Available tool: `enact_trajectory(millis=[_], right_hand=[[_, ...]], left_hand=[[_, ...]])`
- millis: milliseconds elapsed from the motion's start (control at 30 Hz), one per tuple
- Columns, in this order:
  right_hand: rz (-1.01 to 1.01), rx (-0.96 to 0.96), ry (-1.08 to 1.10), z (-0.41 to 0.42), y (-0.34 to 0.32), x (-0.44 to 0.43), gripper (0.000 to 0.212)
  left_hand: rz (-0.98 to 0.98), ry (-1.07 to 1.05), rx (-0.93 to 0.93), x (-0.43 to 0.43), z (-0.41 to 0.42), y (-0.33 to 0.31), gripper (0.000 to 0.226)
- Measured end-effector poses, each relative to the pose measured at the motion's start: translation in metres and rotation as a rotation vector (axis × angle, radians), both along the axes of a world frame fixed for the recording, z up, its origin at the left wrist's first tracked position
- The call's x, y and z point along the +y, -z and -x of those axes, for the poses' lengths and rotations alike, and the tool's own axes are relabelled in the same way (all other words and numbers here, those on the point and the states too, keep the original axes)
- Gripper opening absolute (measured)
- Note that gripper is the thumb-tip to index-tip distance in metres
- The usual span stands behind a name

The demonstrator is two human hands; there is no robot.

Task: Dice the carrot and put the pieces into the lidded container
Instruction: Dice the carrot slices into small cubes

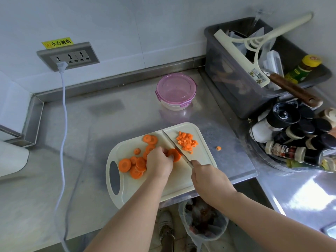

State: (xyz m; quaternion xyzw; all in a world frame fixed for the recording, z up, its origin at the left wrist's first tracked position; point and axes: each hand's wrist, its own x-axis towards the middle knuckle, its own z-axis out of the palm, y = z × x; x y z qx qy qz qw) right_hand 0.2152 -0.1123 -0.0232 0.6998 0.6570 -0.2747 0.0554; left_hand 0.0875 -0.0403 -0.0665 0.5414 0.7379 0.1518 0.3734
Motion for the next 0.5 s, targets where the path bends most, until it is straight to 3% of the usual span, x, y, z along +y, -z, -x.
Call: enact_trajectory(millis=[333,500], right_hand=[[0.094,-0.047,-0.021,0.001,0.011,0.006,0.032],[0.036,-0.029,0.003,0.0,0.017,0.008,0.028]], left_hand=[[-0.011,0.007,0.004,0.002,0.001,0.003,0.02],[0.01,0.012,0.005,0.003,0.002,0.005,0.026]])
